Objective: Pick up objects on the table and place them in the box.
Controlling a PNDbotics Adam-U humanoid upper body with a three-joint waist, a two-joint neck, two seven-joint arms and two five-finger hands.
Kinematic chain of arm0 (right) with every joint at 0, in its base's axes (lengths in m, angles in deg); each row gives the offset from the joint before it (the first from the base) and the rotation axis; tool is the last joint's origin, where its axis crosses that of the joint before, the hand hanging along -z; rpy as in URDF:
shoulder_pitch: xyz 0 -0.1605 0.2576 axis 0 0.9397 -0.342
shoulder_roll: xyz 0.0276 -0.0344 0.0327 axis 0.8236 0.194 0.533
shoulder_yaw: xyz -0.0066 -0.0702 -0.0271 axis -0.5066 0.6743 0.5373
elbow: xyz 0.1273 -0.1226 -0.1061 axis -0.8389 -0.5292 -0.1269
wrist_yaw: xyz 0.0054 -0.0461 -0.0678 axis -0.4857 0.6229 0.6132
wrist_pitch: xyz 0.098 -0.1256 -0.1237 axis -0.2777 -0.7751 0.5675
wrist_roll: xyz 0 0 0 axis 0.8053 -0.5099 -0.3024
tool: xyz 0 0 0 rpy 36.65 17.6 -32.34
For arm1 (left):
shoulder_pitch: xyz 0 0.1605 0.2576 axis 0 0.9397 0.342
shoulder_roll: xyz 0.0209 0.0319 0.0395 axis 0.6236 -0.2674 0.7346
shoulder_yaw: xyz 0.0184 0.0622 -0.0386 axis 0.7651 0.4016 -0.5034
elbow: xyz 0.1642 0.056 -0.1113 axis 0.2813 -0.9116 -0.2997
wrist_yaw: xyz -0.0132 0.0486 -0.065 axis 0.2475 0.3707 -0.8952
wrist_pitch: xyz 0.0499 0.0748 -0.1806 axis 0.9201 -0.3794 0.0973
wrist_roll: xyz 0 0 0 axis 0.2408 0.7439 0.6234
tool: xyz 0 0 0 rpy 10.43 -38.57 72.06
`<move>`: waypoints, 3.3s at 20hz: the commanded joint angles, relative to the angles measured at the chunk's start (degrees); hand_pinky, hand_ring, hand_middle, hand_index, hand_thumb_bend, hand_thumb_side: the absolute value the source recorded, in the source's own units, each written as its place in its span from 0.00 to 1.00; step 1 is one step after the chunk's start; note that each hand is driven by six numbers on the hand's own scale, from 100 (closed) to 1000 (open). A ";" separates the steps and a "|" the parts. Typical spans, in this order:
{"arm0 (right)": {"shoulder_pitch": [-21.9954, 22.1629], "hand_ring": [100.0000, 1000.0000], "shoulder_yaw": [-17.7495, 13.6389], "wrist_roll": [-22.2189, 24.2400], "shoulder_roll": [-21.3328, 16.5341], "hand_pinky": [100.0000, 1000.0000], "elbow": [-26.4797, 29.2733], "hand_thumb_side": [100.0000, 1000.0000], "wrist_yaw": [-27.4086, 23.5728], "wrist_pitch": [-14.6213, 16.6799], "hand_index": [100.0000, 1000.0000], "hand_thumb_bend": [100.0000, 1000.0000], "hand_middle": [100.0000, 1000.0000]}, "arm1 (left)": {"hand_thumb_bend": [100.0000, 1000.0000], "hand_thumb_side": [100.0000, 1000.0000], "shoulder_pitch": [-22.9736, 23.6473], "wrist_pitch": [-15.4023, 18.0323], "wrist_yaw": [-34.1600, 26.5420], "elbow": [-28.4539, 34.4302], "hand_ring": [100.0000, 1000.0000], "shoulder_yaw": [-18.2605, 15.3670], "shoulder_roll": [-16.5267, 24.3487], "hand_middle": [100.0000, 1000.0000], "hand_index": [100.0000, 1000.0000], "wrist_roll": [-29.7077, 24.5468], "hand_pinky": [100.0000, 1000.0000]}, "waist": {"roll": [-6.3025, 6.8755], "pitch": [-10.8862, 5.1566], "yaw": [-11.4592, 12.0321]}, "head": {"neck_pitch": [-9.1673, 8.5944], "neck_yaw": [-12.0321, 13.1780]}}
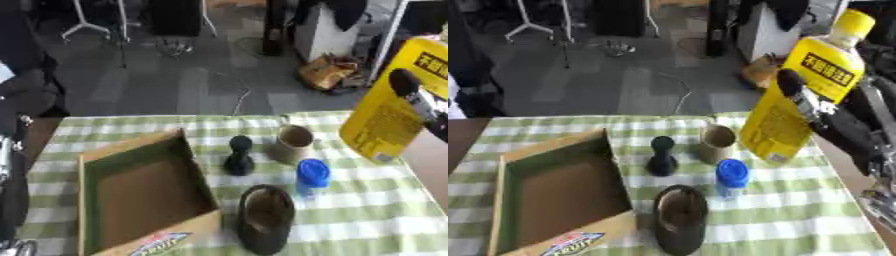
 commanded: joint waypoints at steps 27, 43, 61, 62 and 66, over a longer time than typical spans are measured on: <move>-5.49 0.11 -2.80 0.14 -2.36 0.24 -5.02 0.46 4.70 7.40 0.52 0.07 0.20 | 0.00 1.00 -6.23 1.05 -3.23 1.09 0.87 3.39 -1.17 0.80 0.69 -4.16 0.82 | -4.99 3.78 16.68 | -6.02 -13.74; -3.63 0.11 -5.47 -1.82 -3.91 0.24 -7.45 0.46 7.01 10.65 0.52 0.06 0.20 | 0.00 1.00 -8.59 0.61 -4.46 1.09 0.87 3.68 -0.89 0.80 0.69 -4.91 0.81 | -7.01 6.88 23.48 | -10.89 -22.75; -4.78 0.08 -5.08 -2.96 -3.65 0.21 -9.30 0.44 9.16 10.14 0.49 0.20 0.23 | 0.00 1.00 -9.82 1.77 -4.77 1.09 0.87 3.82 -3.99 0.80 0.69 -5.39 0.81 | -7.58 7.72 26.13 | -9.78 -32.44; -5.23 0.08 -4.88 -3.37 -3.44 0.21 -9.40 0.44 9.17 9.64 0.49 0.20 0.23 | 0.00 1.00 -9.72 1.85 -4.79 1.09 0.87 3.86 -4.05 0.80 0.69 -5.37 0.81 | -7.68 7.74 26.12 | -9.82 -32.53; -6.96 0.09 -3.64 -3.60 -2.30 0.21 -9.94 0.43 9.05 8.27 0.49 0.21 0.23 | 0.00 1.00 -9.45 2.01 -4.97 1.09 0.87 3.97 -4.13 0.80 0.69 -5.35 0.81 | -7.96 7.75 26.11 | -10.05 -32.55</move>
